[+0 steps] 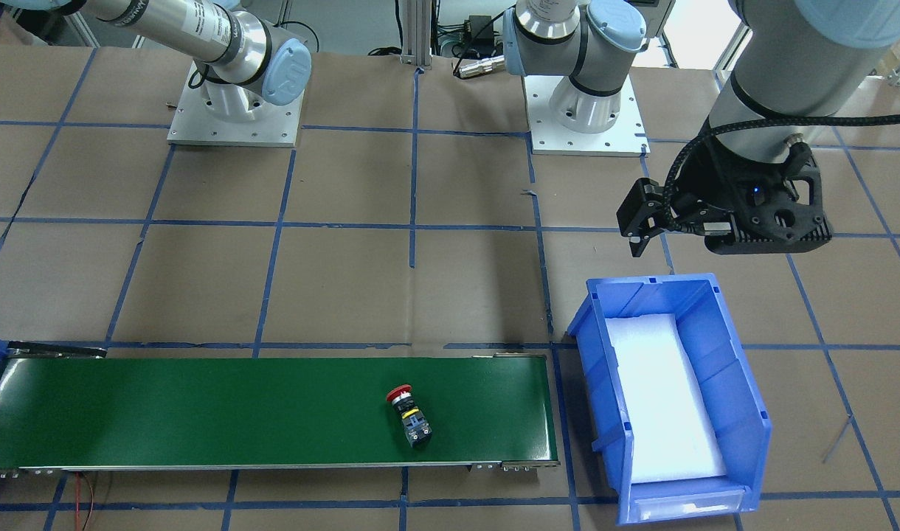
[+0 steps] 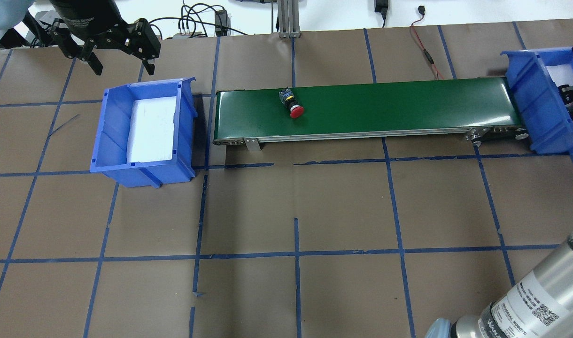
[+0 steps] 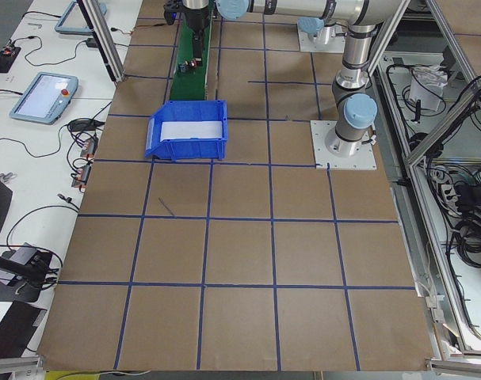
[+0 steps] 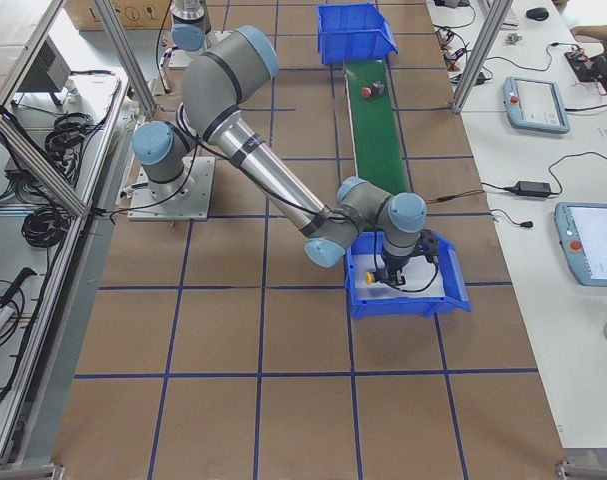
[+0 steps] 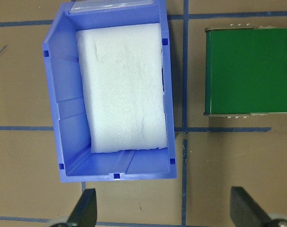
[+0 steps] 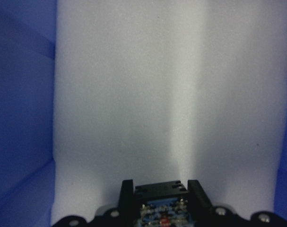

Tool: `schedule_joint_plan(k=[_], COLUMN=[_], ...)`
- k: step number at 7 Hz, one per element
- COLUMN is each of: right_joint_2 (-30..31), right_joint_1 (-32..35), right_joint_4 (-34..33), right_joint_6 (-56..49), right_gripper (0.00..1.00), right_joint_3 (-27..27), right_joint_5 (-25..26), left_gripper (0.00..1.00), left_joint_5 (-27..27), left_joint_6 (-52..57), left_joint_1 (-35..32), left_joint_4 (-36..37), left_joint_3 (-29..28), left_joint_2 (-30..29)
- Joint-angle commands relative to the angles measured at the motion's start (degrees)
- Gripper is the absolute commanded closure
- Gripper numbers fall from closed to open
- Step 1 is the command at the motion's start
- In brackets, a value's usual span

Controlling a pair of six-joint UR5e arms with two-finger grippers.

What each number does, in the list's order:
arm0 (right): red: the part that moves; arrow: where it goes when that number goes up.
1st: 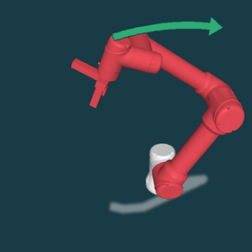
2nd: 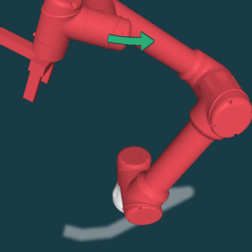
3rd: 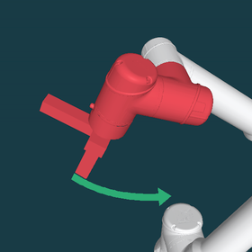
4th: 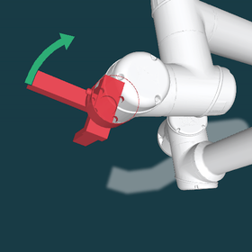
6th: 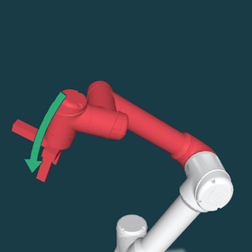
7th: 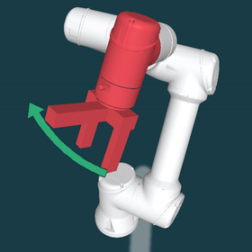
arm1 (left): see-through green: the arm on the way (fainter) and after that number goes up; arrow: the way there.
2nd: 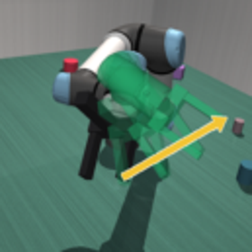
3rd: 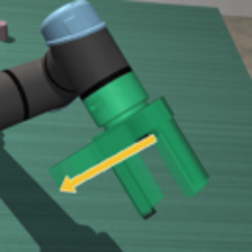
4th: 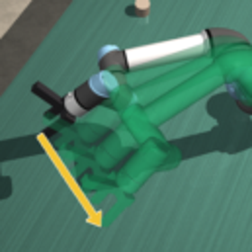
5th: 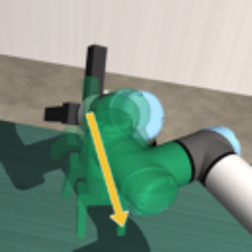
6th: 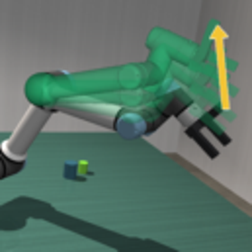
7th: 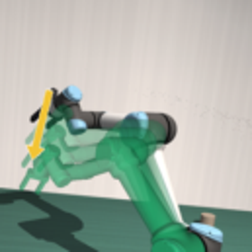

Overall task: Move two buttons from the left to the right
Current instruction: 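Open the right gripper and move it back over the belt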

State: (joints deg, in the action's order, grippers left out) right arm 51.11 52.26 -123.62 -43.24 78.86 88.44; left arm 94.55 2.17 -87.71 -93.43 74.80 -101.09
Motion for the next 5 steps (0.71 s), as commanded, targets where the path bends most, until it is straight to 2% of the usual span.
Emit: schedule_joint_plan(k=[1,2,5], right_joint_2=[-0.05,-0.05,-0.05], right_joint_1=[-0.05,-0.06,-0.06], right_joint_4=[0.4,0.66,0.84], right_joint_6=[-0.09,-0.26,-0.26], right_gripper=[0.64,0.57,0.53], right_joint_3=[-0.02,-0.2,-0.28], right_joint_5=[0.07,-0.02,0.07], left_gripper=[0.0,0.0,0.0], left_joint_5=[-0.15,-0.33,-0.5], left_joint_6=[0.03,0.11,0.03], left_joint_1=[0.17,0.17,0.09], left_joint_4=[0.0,0.0,0.0], left_joint_3=[0.0,0.0,0.0], left_joint_2=[-0.07,-0.16,-0.42])
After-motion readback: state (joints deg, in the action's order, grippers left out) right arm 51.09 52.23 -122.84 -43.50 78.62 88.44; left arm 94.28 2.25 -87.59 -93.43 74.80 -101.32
